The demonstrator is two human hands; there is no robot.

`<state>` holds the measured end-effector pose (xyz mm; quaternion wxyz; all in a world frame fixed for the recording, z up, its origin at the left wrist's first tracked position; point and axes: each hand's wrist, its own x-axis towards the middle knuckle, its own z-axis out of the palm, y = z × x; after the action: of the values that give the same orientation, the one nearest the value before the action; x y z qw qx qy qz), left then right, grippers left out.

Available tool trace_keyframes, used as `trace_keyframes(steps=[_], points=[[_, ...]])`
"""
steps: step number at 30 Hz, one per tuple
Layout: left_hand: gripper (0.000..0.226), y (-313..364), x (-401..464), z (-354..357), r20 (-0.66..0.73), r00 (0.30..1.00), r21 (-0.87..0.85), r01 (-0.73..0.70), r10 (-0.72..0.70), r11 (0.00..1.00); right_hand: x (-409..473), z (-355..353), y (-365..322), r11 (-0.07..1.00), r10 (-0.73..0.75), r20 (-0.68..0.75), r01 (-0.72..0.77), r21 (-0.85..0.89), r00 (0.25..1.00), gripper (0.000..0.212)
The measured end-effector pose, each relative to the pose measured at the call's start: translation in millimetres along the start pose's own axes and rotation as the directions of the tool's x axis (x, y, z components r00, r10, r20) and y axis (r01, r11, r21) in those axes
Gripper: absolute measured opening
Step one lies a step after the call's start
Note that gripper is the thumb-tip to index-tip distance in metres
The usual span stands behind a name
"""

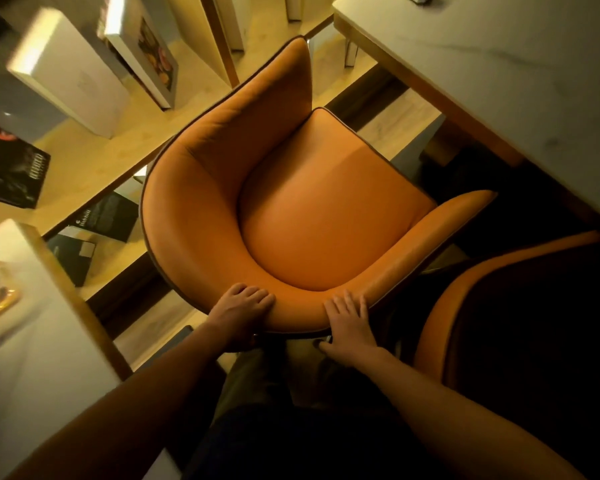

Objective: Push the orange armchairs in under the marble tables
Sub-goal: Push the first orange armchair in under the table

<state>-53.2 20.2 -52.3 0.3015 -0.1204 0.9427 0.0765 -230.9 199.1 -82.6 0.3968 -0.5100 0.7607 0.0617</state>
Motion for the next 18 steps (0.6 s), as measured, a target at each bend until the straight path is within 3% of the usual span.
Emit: trace_keyframes(steps=[9,18], points=[[0.088,-116,-26,-21,0.017,0.963,0.090,-0.269,0.268,0.959,8,-5,-79,0.987,0.062,-0.015,-0.059,0.149,0.998,0.083],[0.086,-143,-21,-17,-0.013,0.929,0.143,-0.364,0.370,0.920,24,-3,-143,0.971,0.117,-0.098,-0.093,0.222,0.988,0.083]])
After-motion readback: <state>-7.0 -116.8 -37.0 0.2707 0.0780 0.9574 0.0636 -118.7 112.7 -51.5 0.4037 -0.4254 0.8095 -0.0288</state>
